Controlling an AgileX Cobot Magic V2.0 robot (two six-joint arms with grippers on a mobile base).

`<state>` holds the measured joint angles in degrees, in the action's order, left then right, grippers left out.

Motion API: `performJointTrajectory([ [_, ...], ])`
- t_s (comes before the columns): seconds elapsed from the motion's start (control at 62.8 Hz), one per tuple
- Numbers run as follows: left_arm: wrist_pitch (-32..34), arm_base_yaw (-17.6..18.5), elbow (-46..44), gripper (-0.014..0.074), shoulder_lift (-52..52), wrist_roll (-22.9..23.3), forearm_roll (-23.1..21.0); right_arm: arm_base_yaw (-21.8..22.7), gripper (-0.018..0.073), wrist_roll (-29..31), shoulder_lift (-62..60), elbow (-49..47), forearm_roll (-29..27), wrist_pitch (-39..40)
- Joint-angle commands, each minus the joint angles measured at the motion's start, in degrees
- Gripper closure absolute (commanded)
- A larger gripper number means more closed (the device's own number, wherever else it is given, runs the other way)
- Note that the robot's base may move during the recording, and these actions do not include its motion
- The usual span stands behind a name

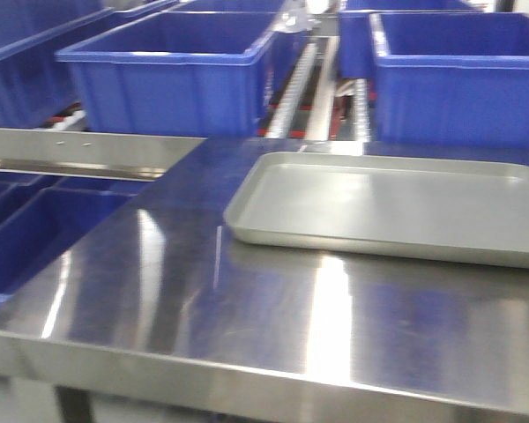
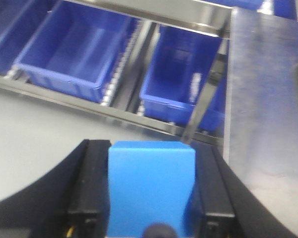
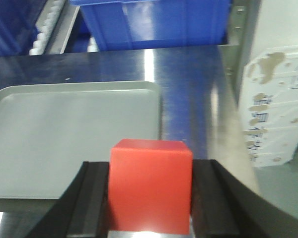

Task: Sort and place red and blue blocks on shelf
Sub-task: 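Drive the base away from the table carrying both cubes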

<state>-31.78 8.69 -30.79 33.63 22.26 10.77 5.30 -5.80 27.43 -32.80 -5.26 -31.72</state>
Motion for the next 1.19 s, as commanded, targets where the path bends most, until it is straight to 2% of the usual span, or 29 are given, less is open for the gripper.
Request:
performJointTrajectory([
  [0.0,4.3,-0.1,-1.8,0.0472,0.2,0.4,0.4,0.4,0.0503,0.5,0.4,-1.8,0.4,4.4],
  [1.178,4.3,-0.1,-1.8,0.0472,0.2,0.4,0.4,0.4,0.0503,0.5,0.4,-1.8,0.4,4.4],
])
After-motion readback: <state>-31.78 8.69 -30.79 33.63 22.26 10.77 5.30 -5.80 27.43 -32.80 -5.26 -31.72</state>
